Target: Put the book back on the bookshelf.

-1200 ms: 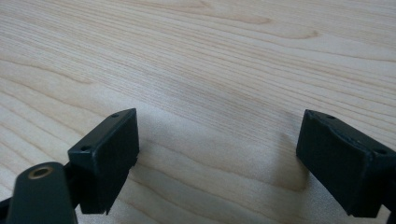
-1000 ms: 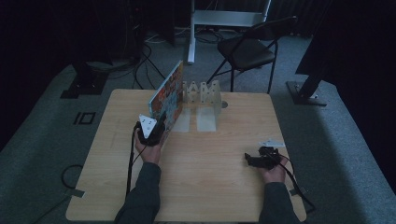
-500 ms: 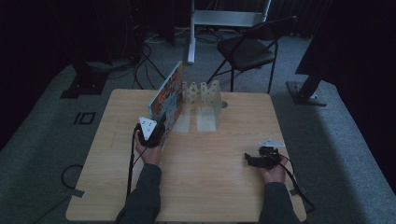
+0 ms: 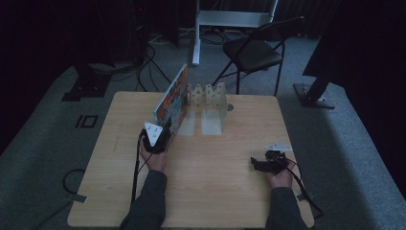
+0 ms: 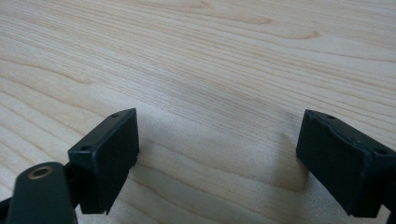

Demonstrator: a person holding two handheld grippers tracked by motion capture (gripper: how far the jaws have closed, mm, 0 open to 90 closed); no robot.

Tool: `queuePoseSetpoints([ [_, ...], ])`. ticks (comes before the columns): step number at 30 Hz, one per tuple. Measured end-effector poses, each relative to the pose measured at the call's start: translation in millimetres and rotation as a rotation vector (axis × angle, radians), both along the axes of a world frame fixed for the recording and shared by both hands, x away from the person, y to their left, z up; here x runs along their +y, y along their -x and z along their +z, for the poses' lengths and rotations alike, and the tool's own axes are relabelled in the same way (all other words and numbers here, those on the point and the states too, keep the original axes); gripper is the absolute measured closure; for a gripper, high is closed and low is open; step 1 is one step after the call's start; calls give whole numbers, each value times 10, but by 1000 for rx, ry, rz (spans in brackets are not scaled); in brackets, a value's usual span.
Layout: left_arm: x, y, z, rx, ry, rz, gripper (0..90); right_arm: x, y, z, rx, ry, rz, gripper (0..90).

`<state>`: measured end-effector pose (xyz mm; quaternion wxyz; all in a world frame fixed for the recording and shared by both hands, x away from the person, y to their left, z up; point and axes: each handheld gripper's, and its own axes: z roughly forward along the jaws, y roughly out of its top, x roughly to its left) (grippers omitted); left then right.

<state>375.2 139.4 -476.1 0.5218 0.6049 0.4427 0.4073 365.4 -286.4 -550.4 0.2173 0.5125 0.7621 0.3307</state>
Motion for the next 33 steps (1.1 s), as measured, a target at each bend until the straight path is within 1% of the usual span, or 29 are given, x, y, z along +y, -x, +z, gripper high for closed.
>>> queuePoseSetpoints([
  [5, -9, 14, -15, 8, 4, 11, 809, 0, 0, 0, 0, 0, 0, 128],
  [13, -38, 42, -44, 8, -7, 16, 810, 0, 0, 0, 0, 0, 0, 128],
  [18, -52, 63, -73, 8, 2, 27, 809, 0, 0, 0, 0, 1, 0, 129],
  [22, -49, 66, -93, 14, -7, 30, 809, 0, 0, 0, 0, 1, 0, 128],
  [31, -39, 76, -116, 17, 2, 31, 809, 0, 0, 0, 0, 0, 0, 129],
  [33, -36, 76, -119, 17, 10, 32, 808, 0, 0, 0, 0, 1, 0, 128],
])
